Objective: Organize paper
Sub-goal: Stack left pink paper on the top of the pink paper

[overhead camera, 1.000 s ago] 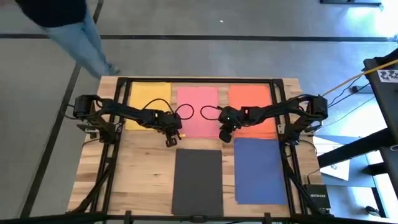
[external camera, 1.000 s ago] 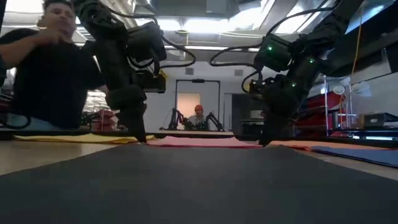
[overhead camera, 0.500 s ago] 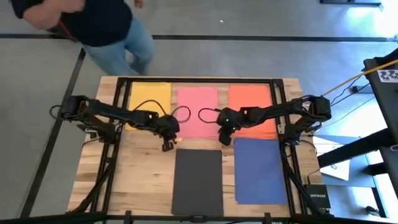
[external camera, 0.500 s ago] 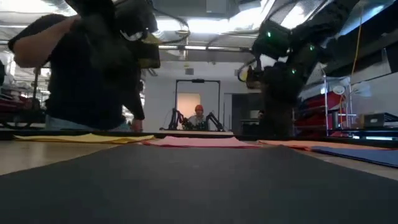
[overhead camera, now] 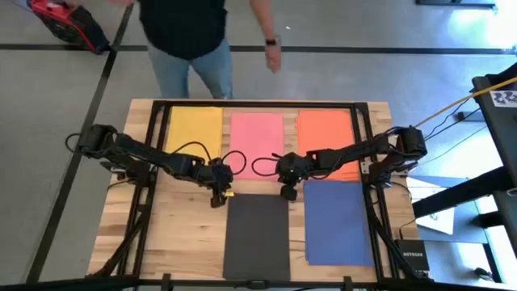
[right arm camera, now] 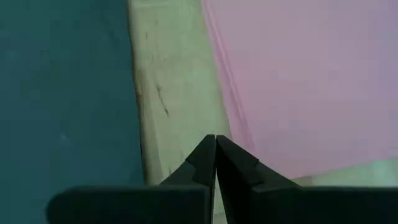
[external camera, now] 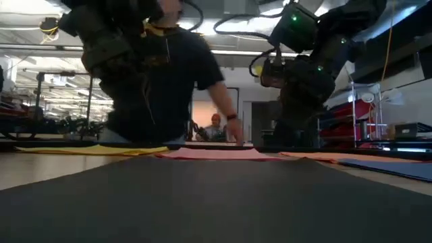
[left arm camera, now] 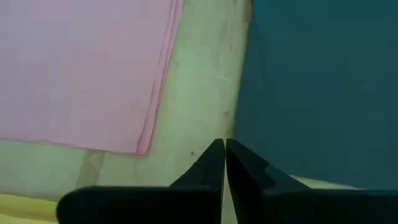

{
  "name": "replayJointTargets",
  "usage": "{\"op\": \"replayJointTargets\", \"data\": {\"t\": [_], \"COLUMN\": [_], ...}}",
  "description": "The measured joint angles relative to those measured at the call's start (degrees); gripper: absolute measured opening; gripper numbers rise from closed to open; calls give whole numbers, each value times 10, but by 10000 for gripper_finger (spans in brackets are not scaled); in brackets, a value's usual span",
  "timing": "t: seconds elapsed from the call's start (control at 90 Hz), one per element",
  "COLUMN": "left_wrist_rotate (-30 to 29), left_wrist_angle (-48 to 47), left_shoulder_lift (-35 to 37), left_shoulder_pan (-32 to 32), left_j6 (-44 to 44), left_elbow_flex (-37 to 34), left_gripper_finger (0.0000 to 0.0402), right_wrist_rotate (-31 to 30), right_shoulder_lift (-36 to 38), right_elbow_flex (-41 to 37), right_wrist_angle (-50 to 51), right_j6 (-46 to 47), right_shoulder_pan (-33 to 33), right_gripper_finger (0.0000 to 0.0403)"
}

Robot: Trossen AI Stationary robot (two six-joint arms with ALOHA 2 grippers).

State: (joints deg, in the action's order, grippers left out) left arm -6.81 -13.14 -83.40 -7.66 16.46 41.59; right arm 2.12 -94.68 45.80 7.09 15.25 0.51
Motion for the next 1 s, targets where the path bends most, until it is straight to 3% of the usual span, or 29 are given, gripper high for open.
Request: {"op": "replayJointTargets", "data": {"t": [0.467, 1.0], "left_wrist_rotate": [-11, -31], "left_wrist_angle": [68, 68], "left_shoulder_lift": [-1, -1], "left_shoulder_pan": [2, 3], "left_j6": [26, 23], "left_elbow_flex": [-38, -38], "left_gripper_finger": [0, 0], "right_wrist_rotate": [4, 4], "right_shoulder_lift": [-21, -21], "right_elbow_flex": [0, 0], "right_wrist_angle": [-14, -13], "right_j6": [0, -5], "right_shoulder_pan": [-1, -2], "right_gripper_finger": [0, 0]}}
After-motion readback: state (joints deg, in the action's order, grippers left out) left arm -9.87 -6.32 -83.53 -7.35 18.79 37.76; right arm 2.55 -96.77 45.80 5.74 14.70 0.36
